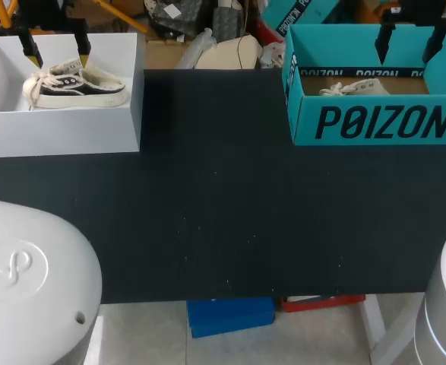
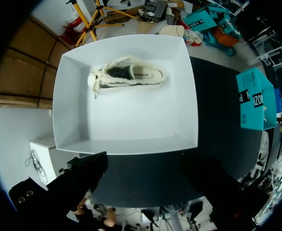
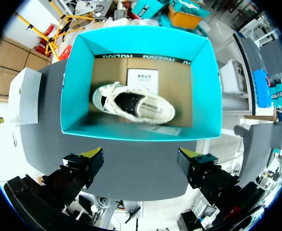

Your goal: Take the shoe out of the shoebox, open the shoe tongue, remove and reinsert the insole, then place the shoe into the shoebox

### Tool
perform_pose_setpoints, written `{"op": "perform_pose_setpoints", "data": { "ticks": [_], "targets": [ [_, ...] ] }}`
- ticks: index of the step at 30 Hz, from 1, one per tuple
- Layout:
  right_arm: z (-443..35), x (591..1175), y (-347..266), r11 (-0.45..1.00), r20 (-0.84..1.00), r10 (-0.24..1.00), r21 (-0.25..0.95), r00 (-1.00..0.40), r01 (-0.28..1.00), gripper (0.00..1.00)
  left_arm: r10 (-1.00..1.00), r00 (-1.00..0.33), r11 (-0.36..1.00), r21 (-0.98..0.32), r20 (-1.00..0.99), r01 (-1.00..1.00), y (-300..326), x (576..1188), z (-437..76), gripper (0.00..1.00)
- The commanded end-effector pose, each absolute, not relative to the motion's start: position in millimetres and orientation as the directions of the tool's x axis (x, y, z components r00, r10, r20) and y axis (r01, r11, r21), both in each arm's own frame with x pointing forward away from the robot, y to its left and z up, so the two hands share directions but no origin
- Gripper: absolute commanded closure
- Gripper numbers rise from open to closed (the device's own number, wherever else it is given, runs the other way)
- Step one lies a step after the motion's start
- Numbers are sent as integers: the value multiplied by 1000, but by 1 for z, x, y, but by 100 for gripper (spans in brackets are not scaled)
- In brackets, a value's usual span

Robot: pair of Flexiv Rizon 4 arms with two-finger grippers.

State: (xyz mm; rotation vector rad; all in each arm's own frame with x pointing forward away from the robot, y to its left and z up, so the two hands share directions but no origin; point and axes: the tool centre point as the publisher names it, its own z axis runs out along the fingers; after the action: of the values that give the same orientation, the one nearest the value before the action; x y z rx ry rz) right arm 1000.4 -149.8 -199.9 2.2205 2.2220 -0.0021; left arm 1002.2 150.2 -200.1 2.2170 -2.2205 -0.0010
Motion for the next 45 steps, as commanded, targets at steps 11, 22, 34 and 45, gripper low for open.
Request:
{"op": "perform_pose_setpoints", "data": {
  "ticks": [11, 22, 34, 45],
  "targets": [
    [-200, 1000, -150, 1, -1, 1000, -1, -1, 1000, 0, -553, -811, 830, 37, 192, -557, 150, 986, -187, 0],
    [-200, 1000, -150, 1, -1, 1000, -1, -1, 1000, 0, -553, -811, 830, 37, 192, -557, 150, 986, -187, 0],
    [-200, 1000, -150, 1, -1, 1000, -1, -1, 1000, 0, -448, -880, 894, 52, 156, -445, 151, 1003, -197, 0],
    [-200, 1000, -150, 1, -1, 1000, -1, -1, 1000, 0, -361, -927, 919, -128, 101, -372, 169, 1032, -224, 0]
  ]
}}
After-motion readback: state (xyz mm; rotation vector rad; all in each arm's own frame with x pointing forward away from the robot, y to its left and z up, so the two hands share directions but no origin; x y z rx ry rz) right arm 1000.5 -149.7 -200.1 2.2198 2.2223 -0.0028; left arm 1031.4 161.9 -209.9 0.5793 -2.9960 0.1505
